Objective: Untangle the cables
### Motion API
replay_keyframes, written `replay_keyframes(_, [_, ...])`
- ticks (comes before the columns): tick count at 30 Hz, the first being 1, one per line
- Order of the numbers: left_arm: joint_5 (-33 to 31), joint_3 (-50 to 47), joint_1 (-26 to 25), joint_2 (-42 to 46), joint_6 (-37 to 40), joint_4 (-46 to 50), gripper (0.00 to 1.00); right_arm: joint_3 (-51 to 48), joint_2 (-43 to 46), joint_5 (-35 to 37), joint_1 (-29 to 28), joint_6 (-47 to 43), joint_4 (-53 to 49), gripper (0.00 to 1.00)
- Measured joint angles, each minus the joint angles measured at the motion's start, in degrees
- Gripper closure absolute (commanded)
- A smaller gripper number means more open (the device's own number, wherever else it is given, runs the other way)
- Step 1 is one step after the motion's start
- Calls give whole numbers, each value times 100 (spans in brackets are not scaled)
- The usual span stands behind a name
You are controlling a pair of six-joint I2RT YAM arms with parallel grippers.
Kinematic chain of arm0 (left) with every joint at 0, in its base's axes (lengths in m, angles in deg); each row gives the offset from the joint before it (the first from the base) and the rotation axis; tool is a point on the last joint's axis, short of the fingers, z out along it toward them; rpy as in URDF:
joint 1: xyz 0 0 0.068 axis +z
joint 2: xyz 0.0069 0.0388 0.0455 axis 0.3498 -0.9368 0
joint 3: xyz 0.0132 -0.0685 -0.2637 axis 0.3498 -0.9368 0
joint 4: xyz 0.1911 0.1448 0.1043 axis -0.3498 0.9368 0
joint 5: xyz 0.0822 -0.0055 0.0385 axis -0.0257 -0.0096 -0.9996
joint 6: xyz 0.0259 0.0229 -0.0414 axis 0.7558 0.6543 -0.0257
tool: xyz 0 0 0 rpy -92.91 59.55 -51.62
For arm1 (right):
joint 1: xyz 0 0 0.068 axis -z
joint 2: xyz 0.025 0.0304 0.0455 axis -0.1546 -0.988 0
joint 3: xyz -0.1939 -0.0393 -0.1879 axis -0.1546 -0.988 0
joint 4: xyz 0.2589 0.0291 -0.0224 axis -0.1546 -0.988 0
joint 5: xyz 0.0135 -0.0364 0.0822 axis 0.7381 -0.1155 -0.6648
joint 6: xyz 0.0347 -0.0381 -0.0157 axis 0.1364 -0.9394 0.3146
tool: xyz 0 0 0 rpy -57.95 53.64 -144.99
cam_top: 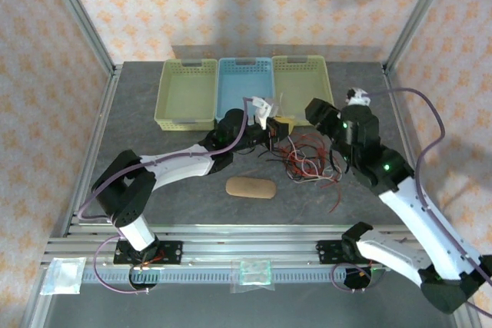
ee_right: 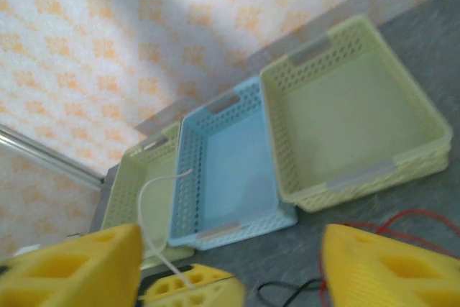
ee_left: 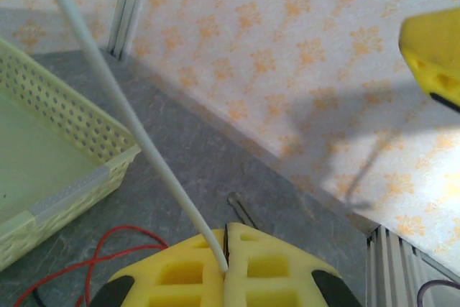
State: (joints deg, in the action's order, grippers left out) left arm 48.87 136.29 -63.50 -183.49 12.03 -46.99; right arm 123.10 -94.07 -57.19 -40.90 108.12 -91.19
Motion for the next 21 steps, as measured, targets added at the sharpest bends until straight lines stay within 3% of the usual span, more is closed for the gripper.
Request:
replay_keyframes(6, [-271, 238, -2, 4, -186, 619, 100, -1215, 1080, 262, 26, -544, 516, 22])
replay_keyframes(9, [-420, 374, -2, 4, -396, 892, 100, -1320, 1045, 74, 31, -826, 662, 6])
replay_keyframes(15, [-553, 437, -2, 236, -815, 1259, 100, -1541, 625, -876, 31, -1510, 863, 8])
replay_keyframes(21, [-691, 514, 0, 452, -975, 1670, 100, -1569, 420, -1355, 31, -2070, 966, 9])
